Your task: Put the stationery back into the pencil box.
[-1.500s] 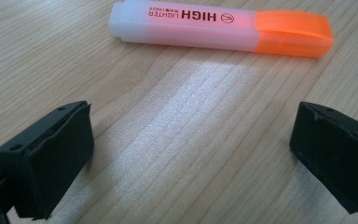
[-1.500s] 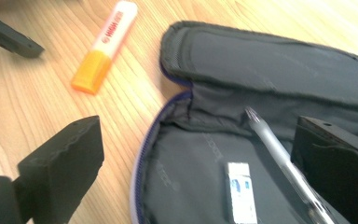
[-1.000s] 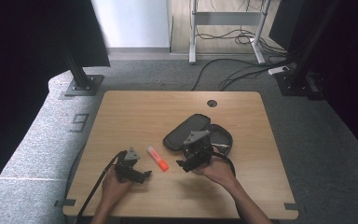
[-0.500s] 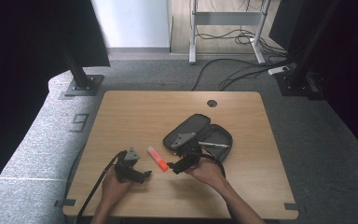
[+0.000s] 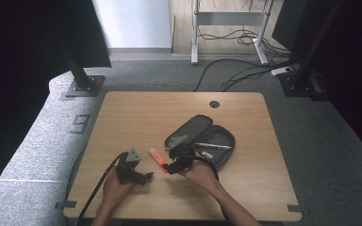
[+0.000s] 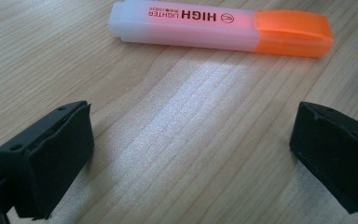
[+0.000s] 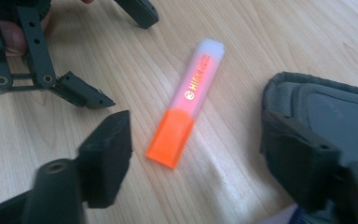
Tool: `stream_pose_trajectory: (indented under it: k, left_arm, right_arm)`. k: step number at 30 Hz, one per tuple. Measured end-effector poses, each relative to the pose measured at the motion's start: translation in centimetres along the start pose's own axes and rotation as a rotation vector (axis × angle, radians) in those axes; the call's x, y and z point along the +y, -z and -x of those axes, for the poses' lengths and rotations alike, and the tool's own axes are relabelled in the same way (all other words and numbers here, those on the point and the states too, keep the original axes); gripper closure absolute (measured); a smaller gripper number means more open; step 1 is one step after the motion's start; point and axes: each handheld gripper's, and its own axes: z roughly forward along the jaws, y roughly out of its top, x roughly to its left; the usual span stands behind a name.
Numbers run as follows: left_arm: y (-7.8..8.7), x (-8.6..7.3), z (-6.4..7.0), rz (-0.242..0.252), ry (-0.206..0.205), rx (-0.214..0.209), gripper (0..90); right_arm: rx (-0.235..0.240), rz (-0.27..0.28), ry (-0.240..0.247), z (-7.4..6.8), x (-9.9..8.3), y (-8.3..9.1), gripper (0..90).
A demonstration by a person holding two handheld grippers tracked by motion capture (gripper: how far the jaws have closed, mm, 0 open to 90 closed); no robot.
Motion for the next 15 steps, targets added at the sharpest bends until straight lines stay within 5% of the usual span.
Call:
stream_pose_trajectory:
  k: [15]
  left_arm:
    - [0.0,0.0,0.0,0.000,0.000,-0.001,0.0]
  right_arm:
    - [0.015,-0.026,-0.009,-0.7,0.5,-2.5,43.5]
